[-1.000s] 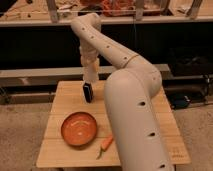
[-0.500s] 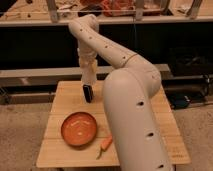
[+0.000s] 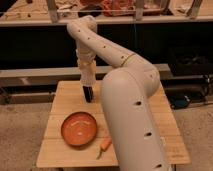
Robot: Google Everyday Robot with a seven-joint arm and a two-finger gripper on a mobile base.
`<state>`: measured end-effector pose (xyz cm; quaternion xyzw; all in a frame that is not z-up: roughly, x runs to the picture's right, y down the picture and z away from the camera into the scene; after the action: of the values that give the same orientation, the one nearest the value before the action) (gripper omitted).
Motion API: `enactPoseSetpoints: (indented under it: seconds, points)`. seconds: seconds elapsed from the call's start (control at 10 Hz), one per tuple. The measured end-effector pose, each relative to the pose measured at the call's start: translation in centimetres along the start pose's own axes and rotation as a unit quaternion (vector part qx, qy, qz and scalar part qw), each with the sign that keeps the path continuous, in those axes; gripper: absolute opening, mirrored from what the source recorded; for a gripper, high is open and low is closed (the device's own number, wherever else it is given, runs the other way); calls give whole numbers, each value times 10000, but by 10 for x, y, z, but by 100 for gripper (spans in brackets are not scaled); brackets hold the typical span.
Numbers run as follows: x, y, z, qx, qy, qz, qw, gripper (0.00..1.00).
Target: Place the ceramic cup over the eraser
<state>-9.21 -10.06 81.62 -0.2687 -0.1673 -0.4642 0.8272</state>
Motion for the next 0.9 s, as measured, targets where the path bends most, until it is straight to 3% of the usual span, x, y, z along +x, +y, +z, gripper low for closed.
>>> enactPoseSetpoints:
  seconds: [0.9]
  points:
    - [-13, -2, 13, -203, -59, -88, 9997, 0]
